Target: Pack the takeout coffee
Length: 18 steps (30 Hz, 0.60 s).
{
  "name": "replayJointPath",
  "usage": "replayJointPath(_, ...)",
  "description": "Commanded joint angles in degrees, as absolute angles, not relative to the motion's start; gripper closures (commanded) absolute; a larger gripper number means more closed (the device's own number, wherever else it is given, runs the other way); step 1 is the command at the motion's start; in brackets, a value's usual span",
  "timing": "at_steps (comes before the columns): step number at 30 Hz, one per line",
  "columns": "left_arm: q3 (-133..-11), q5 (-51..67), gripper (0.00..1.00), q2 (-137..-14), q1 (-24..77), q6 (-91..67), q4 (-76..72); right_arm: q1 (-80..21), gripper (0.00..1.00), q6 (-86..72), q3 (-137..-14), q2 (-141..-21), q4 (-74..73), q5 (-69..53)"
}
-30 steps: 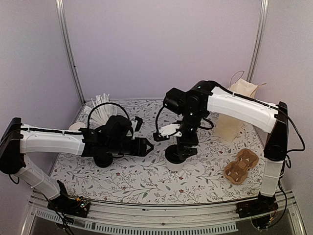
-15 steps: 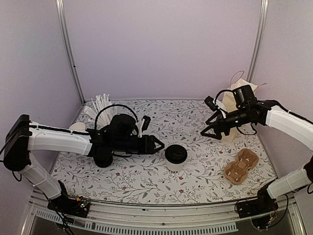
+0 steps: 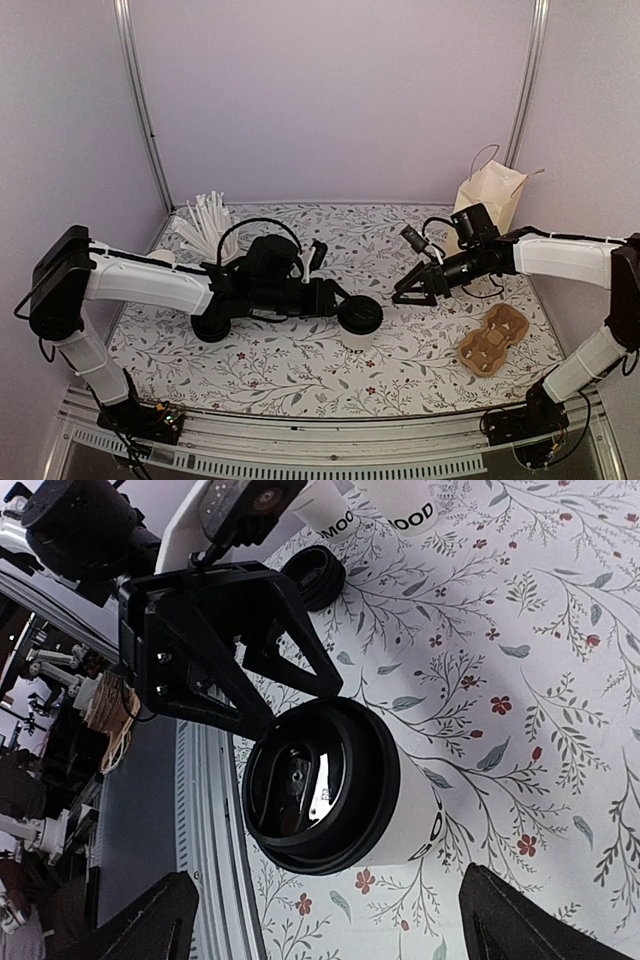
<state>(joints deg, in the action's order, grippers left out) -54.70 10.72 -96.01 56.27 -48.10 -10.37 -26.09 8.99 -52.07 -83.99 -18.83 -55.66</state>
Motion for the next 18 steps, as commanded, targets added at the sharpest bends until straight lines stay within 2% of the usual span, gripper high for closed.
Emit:
replayJointPath(1,-56.3,12.0,0.44,-97.3,56.9,-48.1,-11.6,-26.2,0.06,7.1,-55.5,-89.4,-18.1,-62.5)
replayJointPath(8,-55.6,11.6,0.45,-98.4,56.9,-48.1,-10.4,-28.7,0.14,7.1,-58.3,-94.7,-18.5,-63.8)
replayJointPath(18,-53.6,12.2,0.51,-100.7,56.3,-49.8,-10.8,-29.5,0.32,6.5,-62.5,-104.1,-21.7,-63.1)
